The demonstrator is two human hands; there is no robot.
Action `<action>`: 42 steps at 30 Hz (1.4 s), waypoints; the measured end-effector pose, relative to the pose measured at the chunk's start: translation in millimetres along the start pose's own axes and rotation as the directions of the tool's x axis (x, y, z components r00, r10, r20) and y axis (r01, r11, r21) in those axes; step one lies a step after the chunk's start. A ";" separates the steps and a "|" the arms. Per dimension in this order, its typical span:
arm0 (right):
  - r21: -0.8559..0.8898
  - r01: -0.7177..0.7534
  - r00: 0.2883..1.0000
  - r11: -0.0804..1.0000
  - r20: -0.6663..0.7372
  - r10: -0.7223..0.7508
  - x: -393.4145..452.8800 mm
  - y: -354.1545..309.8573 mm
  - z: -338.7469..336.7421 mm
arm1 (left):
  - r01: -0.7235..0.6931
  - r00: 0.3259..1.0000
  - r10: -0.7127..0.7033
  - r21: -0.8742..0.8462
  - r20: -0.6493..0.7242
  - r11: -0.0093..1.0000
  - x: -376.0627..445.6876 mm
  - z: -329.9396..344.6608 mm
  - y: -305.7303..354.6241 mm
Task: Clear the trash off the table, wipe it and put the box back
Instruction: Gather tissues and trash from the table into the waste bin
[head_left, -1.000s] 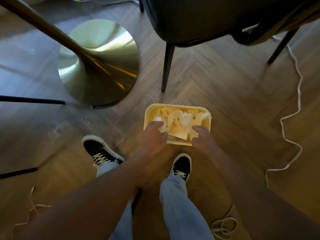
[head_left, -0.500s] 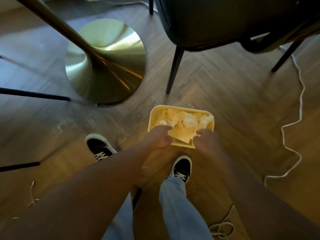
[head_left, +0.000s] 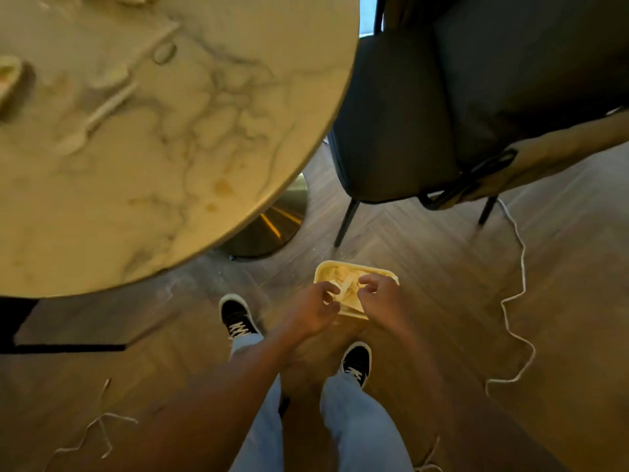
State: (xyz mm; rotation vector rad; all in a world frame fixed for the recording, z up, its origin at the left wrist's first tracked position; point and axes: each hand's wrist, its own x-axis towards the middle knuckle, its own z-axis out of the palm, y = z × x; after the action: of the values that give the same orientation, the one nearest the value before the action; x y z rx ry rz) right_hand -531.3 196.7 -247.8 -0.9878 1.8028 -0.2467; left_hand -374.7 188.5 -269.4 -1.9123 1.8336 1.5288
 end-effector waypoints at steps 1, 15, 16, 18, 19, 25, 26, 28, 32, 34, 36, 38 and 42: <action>0.018 0.018 1.000 1.000 -0.009 -0.018 -10.9 -11.4 -4.8 | -0.007 1.000 0.007 -0.028 -0.029 1.000 -15.5 -9.3 7.2; 0.170 0.271 0.960 0.947 0.020 -0.278 -114.9 -179.9 -20.3 | -0.165 0.890 -0.046 -0.416 -0.453 0.894 -183.3 -139.3 21.0; 0.168 0.302 0.951 0.939 0.021 -0.309 -116.7 -194.1 -19.8 | -0.180 0.875 -0.058 -0.435 -0.481 0.882 -190.4 -151.1 16.9; 0.161 0.348 0.935 0.924 0.006 -0.353 -117.2 -221.7 -18.4 | -0.218 0.841 -0.072 -0.457 -0.536 0.862 -201.2 -174.5 9.3; 0.154 0.368 0.928 0.917 0.003 -0.373 -116.7 -235.0 -17.0 | -0.229 0.828 -0.080 -0.464 -0.555 0.856 -205.4 -185.9 5.7; 0.082 0.461 0.884 0.884 0.049 -0.466 -108.3 -310.9 4.6 | -0.252 0.759 -0.141 -0.486 -0.636 0.836 -209.7 -248.9 -31.1; 0.072 0.468 0.880 0.881 0.055 -0.472 -105.1 -321.6 10.8 | -0.252 0.752 -0.152 -0.493 -0.641 0.833 -207.8 -259.6 -38.1; 0.046 0.475 0.876 0.879 0.075 -0.477 -98.1 -343.9 24.8 | -0.250 0.740 -0.169 -0.498 -0.651 0.830 -202.3 -284.1 -52.0; 0.017 0.484 0.869 0.875 0.101 -0.484 -82.1 -388.1 58.1 | -0.224 0.731 -0.182 -0.483 -0.658 0.847 -185.9 -342.6 -82.7; 0.029 0.479 0.871 0.878 0.111 -0.479 -73.2 -408.6 76.6 | -0.210 0.732 -0.174 -0.462 -0.659 0.862 -176.5 -376.8 -98.0; 0.041 0.468 0.875 0.883 0.120 -0.470 -64.2 -428.3 96.1 | -0.198 0.729 -0.165 -0.436 -0.665 0.878 -165.1 -414.6 -112.8; 0.062 0.448 0.881 0.892 0.134 -0.453 -56.1 -446.0 115.1 | -0.183 0.718 -0.160 -0.404 -0.678 0.896 -150.8 -454.9 -127.0; 0.066 0.415 0.892 0.908 0.168 -0.420 -40.2 -476.4 150.2 | -0.129 0.681 -0.147 -0.315 -0.718 0.940 -113.0 -536.2 -143.1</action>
State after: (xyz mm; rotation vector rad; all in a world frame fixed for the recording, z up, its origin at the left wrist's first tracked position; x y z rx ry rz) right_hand -155.2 -40.6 -16.7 -1.3312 1.4057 -0.4337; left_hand 70.7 -40.2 -4.6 -3.0557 1.8458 1.2002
